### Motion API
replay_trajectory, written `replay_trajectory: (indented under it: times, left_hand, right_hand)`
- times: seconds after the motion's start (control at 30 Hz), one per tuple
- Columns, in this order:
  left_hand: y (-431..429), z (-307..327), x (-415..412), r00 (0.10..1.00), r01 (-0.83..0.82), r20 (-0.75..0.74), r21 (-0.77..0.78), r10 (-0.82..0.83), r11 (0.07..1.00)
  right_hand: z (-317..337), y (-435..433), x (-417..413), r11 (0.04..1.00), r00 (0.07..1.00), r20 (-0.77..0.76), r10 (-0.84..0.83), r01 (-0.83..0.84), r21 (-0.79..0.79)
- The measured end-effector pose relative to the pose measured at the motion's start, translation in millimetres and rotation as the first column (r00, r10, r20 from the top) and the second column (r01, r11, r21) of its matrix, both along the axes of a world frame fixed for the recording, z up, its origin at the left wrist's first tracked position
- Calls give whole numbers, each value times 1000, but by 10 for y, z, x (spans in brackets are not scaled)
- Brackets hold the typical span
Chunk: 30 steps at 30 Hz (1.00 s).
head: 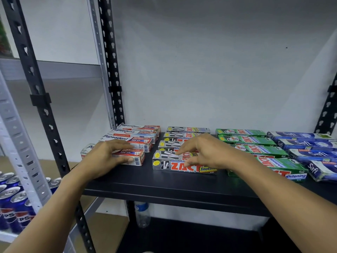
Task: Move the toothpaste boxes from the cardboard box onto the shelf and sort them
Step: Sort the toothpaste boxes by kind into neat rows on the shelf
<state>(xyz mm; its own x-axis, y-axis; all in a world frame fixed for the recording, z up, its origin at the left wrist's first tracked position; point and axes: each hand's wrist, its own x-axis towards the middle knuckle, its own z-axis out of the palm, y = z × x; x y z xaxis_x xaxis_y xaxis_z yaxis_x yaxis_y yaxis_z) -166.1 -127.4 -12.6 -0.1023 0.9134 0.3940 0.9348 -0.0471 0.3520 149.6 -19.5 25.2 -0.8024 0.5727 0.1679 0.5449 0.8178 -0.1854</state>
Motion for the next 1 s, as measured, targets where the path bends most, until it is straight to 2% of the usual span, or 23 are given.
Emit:
replay_trajectory:
  times: [0.1,0.17,0.23,0.3,0.4,0.5,0.77,0.9,1.0]
  left_hand:
    - [7,-12,273,996,85,-1,119,-85,989]
    - [43,-50,543,989,150,-16,180,-150,972]
    - [106,-115,776,981,195,-44,218,-190,956]
    - [181,-186,920,975,220,-73,233,-208,947]
    - [246,-258,1021,973,228,-80,234,-215,945]
    - [249,-330,1068,973,230,-85,262,-215,937]
    - [225,-390,1059,979,201,-36,272,-199,941]
    - [212,-398,1089,981,188,-17,288,-191,939]
    - [214,-394,1093,983,184,-26,281,-184,942]
  right_hand:
    - [31,26,310,996,979,-187,-83,77,-43]
    - [-14,48,603,988,902,-403,-155,150,-45]
    - [-115,40,843,976,821,-536,-195,219,-19]
    - [-253,17,955,972,835,-512,-200,236,6]
    - [-438,-10,946,983,922,-367,-123,164,83]
    - [-521,-14,888,977,948,-307,-86,140,159]
    - [-673,-61,941,951,932,-350,-90,185,249]
    - [-683,-119,1192,900,885,-401,-237,355,253]
    - [-707,-140,1324,885,887,-355,-295,394,249]
